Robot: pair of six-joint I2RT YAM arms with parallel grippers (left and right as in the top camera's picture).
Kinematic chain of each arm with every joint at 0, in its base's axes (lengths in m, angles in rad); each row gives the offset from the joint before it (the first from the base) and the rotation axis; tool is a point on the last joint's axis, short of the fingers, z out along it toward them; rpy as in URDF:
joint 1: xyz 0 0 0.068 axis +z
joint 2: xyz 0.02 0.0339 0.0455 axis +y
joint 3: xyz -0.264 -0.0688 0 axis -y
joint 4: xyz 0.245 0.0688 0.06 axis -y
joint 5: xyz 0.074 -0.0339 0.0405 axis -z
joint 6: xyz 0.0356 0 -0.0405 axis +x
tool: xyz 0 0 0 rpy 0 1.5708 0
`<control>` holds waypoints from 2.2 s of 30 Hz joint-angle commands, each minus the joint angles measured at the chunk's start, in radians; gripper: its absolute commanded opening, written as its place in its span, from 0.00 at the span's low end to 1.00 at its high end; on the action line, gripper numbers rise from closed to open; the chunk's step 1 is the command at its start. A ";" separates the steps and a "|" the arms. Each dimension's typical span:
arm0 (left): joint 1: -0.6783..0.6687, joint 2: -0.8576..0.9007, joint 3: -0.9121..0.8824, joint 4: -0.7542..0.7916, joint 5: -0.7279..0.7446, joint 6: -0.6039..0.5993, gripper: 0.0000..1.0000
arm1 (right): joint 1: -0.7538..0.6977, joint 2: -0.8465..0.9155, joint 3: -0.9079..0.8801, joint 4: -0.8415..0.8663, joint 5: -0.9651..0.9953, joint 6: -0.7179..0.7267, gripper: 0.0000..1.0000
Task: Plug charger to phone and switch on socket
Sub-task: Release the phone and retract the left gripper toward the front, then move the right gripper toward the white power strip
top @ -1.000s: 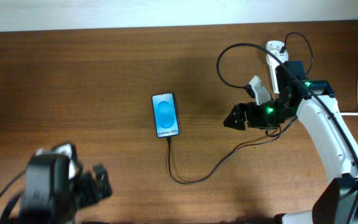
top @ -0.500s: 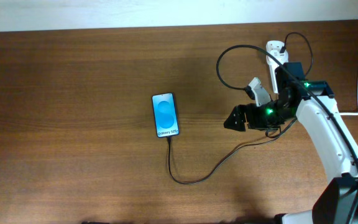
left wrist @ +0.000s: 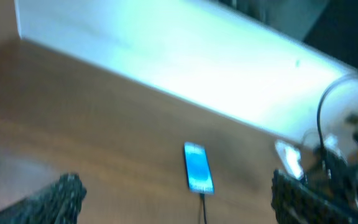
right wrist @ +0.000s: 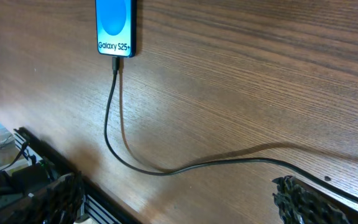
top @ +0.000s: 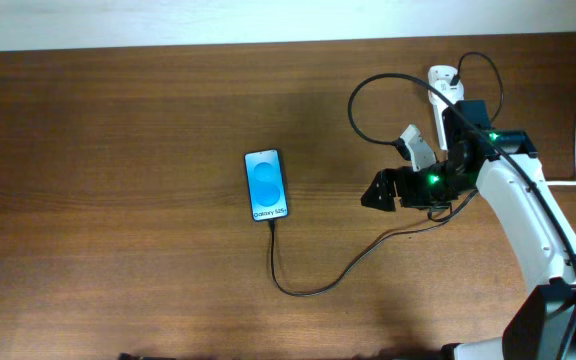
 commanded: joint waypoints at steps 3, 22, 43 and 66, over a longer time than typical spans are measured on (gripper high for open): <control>0.002 -0.004 -0.153 0.158 -0.151 -0.007 0.99 | -0.003 -0.017 -0.005 0.001 0.009 -0.011 0.98; 0.002 -0.004 -0.915 0.985 -0.205 -0.006 0.99 | -0.005 -0.018 0.058 -0.034 0.009 -0.011 0.99; 0.002 -0.004 -0.940 0.828 -0.254 -0.006 0.99 | -0.476 -0.016 0.535 -0.290 0.341 0.417 0.98; 0.002 -0.004 -0.940 0.472 -0.254 -0.006 0.99 | -0.373 0.111 0.534 -0.156 0.344 0.600 0.04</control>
